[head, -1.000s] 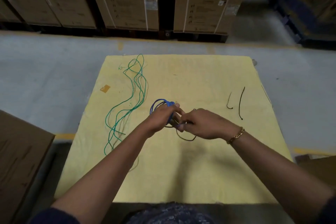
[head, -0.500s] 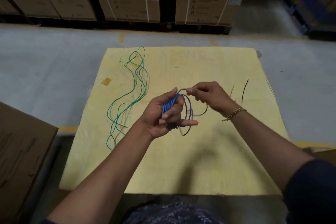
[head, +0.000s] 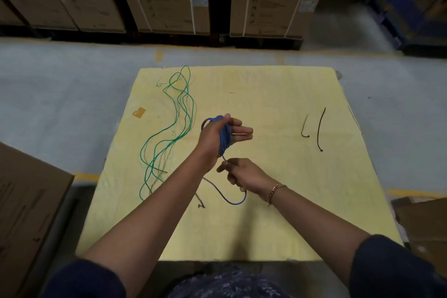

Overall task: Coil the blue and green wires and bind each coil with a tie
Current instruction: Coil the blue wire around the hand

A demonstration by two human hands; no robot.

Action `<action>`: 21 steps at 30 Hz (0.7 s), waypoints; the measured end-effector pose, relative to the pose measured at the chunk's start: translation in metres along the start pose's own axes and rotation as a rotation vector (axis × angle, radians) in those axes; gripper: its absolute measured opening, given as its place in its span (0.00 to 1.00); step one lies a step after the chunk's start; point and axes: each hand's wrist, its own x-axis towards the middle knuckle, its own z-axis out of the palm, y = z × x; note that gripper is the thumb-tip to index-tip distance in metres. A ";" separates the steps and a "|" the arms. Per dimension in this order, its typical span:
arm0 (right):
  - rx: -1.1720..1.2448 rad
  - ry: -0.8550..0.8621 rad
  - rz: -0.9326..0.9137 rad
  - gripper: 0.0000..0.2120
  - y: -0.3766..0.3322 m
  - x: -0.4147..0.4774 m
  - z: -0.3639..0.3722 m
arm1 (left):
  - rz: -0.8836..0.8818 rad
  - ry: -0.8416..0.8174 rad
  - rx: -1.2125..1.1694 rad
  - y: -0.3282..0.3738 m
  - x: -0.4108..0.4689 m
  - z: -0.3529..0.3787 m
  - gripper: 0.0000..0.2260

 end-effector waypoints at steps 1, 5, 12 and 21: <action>-0.049 -0.018 0.004 0.14 -0.005 0.001 -0.003 | 0.003 0.006 0.139 -0.003 0.002 -0.001 0.16; -0.211 -0.055 0.004 0.10 -0.027 0.009 -0.026 | 0.071 0.011 0.796 -0.009 0.009 -0.012 0.17; -0.438 -0.091 -0.038 0.09 -0.071 0.011 -0.080 | 0.029 -0.052 1.161 0.003 0.016 -0.009 0.20; -0.657 -0.044 -0.261 0.06 -0.100 0.021 -0.124 | -0.363 -0.209 0.530 0.012 0.024 -0.009 0.23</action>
